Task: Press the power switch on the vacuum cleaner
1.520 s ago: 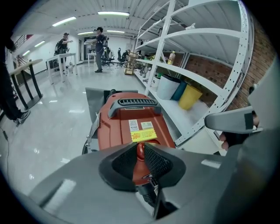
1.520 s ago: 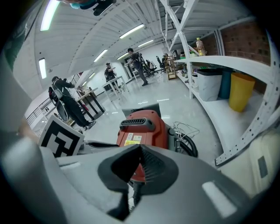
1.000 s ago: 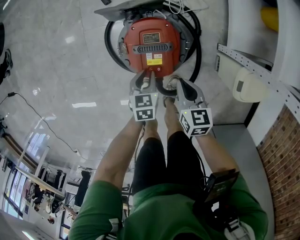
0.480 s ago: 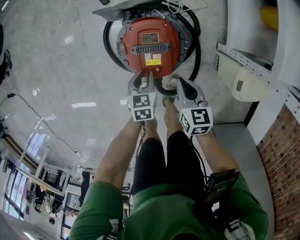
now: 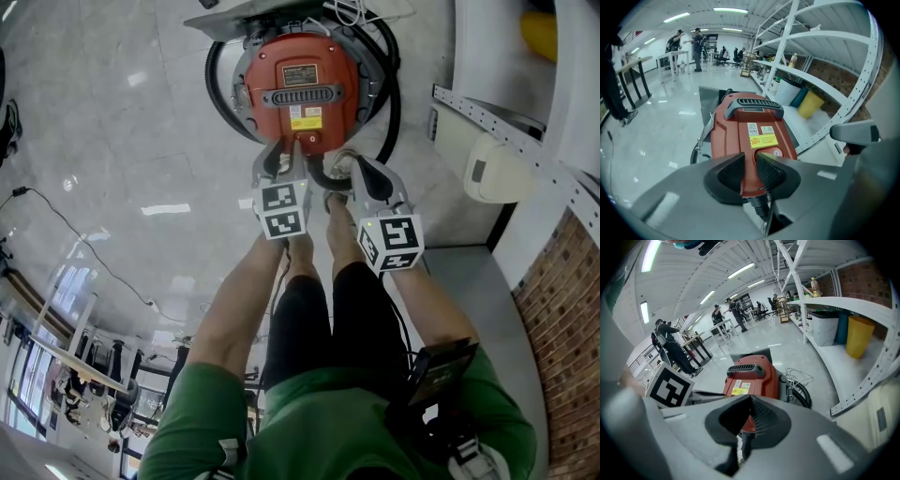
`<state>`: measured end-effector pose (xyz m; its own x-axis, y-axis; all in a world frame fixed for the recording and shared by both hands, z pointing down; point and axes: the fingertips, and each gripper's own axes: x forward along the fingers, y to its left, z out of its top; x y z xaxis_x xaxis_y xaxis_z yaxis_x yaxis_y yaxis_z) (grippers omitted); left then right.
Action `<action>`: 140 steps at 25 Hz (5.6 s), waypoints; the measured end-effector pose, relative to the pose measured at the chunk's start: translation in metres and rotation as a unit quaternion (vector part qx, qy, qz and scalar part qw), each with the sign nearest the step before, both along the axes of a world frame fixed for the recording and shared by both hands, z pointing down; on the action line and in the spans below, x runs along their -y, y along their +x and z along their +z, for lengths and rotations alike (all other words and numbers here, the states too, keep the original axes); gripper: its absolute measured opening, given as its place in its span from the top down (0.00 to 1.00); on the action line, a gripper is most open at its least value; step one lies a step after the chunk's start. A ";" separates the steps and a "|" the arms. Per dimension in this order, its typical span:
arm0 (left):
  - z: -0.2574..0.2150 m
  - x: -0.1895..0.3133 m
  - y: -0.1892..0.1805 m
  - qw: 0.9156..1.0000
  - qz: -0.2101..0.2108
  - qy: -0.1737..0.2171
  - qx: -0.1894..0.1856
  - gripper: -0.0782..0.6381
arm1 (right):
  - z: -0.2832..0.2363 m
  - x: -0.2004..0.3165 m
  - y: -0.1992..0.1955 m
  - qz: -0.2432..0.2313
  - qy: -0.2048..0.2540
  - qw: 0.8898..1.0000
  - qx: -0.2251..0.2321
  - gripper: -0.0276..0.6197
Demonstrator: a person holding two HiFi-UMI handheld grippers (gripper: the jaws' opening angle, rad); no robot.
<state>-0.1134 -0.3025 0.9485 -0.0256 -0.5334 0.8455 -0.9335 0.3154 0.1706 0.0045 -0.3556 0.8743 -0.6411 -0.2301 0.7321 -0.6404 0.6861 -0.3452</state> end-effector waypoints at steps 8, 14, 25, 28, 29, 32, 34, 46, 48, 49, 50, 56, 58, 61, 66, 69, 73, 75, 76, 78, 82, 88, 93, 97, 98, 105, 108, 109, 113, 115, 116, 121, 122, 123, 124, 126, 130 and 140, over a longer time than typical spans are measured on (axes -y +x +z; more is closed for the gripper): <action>0.000 0.000 -0.001 1.000 0.000 -0.005 0.002 0.77 | -0.003 -0.001 0.002 0.000 0.003 1.000 0.000 0.95; 0.000 -0.003 -0.004 1.000 0.010 -0.019 0.018 0.75 | -0.010 -0.002 0.003 0.000 0.010 1.000 0.002 0.95; -0.051 -0.028 -0.022 0.997 0.003 -0.029 0.076 0.81 | -0.066 -0.001 -0.002 -0.020 0.040 0.999 0.023 0.95; -0.078 -0.028 -0.018 0.996 0.011 -0.012 0.089 0.82 | -0.087 0.000 -0.003 -0.028 0.052 0.998 0.032 0.95; -0.088 -0.028 -0.016 0.995 0.015 -0.006 0.094 0.82 | -0.094 0.000 -0.003 -0.031 0.056 0.997 0.036 0.95; -0.122 -0.031 -0.012 0.993 0.025 0.017 0.115 0.84 | -0.116 -0.004 -0.002 -0.042 0.063 0.996 0.045 0.95; -0.147 -0.034 -0.011 0.991 0.027 0.031 0.129 0.85 | -0.132 -0.007 -0.001 -0.049 0.065 0.995 0.049 0.95; -0.281 -0.053 -0.007 0.975 0.015 0.119 0.187 0.88 | -0.222 -0.015 0.003 -0.071 0.108 0.988 0.086 0.95; -0.302 -0.054 -0.004 0.972 0.012 0.140 0.191 0.88 | -0.237 -0.015 0.004 -0.065 0.117 0.987 0.093 0.95; -0.310 -0.055 -0.003 0.970 0.012 0.148 0.193 0.88 | -0.244 -0.016 0.005 -0.060 0.122 0.986 0.097 0.95; -0.318 -0.057 -0.002 0.968 0.012 0.156 0.194 0.88 | -0.252 -0.018 0.006 -0.055 0.127 0.985 0.100 0.95; -0.367 -0.093 0.009 0.957 0.002 0.203 0.205 0.88 | -0.298 -0.052 0.023 -0.033 0.161 0.979 0.121 0.95; -0.381 -0.112 0.019 0.955 0.002 0.212 0.209 0.88 | -0.312 -0.070 0.037 -0.025 0.167 0.978 0.125 0.95; -0.402 -0.133 0.027 0.949 0.000 0.230 0.215 0.88 | -0.335 -0.085 0.050 -0.018 0.187 0.973 0.135 0.95; -0.431 -0.169 0.038 0.941 0.002 0.258 0.217 0.88 | -0.375 -0.113 0.063 -0.009 0.219 0.964 0.153 0.95; -0.452 -0.184 0.045 0.935 0.009 0.279 0.219 0.88 | -0.399 -0.129 0.071 -0.006 0.237 0.958 0.162 0.95; -0.475 -0.209 0.057 0.931 0.022 0.298 0.209 0.88 | -0.422 -0.158 0.084 -0.005 0.249 0.953 0.171 0.95; -0.482 -0.221 0.067 0.930 0.038 0.304 0.202 0.88 | -0.427 -0.171 0.091 -0.006 0.254 0.952 0.173 0.95; -0.484 -0.227 0.072 0.929 0.048 0.307 0.199 0.88 | -0.429 -0.178 0.095 -0.006 0.256 0.951 0.173 0.95; -0.490 -0.241 0.081 0.928 0.064 0.312 0.196 0.88 | -0.433 -0.193 0.101 -0.007 0.259 0.950 0.172 0.95; -0.501 -0.267 0.085 0.924 0.064 0.322 0.195 0.88 | -0.442 -0.221 0.108 -0.011 0.267 0.948 0.174 0.95; -0.515 -0.296 0.090 0.915 0.042 0.346 0.202 0.88 | -0.464 -0.248 0.121 0.000 0.284 0.941 0.182 0.95; -0.524 -0.324 0.094 0.911 0.009 0.365 0.189 0.88 | -0.474 -0.275 0.130 0.014 0.298 0.936 0.185 0.95; -0.533 -0.341 0.101 0.911 0.003 0.375 0.171 0.88 | -0.480 -0.293 0.139 0.029 0.306 0.934 0.183 0.95; -0.534 -0.343 0.102 0.911 0.003 0.377 0.168 0.88 | -0.482 -0.296 0.139 0.031 0.307 0.934 0.183 0.95; -0.542 -0.354 0.115 0.905 0.010 0.393 0.164 0.88 | -0.486 -0.316 0.140 0.013 0.307 0.935 0.179 0.95; -0.544 -0.356 0.122 0.905 0.008 0.391 0.169 0.88 | -0.492 -0.318 0.142 0.003 0.309 0.933 0.185 0.95; -0.546 -0.357 0.125 0.904 0.009 0.391 0.172 0.88 | -0.495 -0.319 0.144 0.001 0.311 0.931 0.188 0.95; -0.553 -0.357 0.145 0.903 0.013 0.394 0.171 0.88 | -0.510 -0.326 0.155 -0.007 0.323 0.925 0.201 0.95; -0.556 -0.355 0.159 0.900 0.018 0.400 0.171 0.88 | -0.515 -0.329 0.167 -0.009 0.328 0.921 0.208 0.95; -0.559 -0.353 0.167 0.899 0.020 0.404 0.170 0.88 | -0.517 -0.330 0.173 -0.009 0.330 0.920 0.211 0.95; -0.570 -0.357 0.205 0.897 0.020 0.408 0.169 0.88 | -0.516 -0.341 0.209 -0.008 0.326 0.919 0.219 0.95; -0.571 -0.358 0.213 0.897 0.020 0.409 0.168 0.88 | -0.515 -0.343 0.217 -0.008 0.326 0.919 0.221 0.95; -0.573 -0.359 0.221 0.896 0.020 0.410 0.169 0.88 | -0.515 -0.345 0.223 -0.008 0.325 0.919 0.223 0.95; -0.574 -0.361 0.228 0.896 0.020 0.410 0.170 0.88 | -0.515 -0.348 0.229 -0.008 0.324 0.919 0.224 0.95; -0.576 -0.366 0.240 0.897 0.020 0.408 0.172 0.88 | -0.516 -0.354 0.240 -0.010 0.321 0.920 0.226 0.95; -0.574 -0.374 0.258 0.897 0.020 0.405 0.174 0.88 | -0.512 -0.362 0.254 -0.014 0.316 0.920 0.230 0.95; -0.572 -0.392 0.263 0.900 0.002 0.397 0.181 0.88 | -0.507 -0.371 0.264 -0.023 0.306 0.922 0.236 0.95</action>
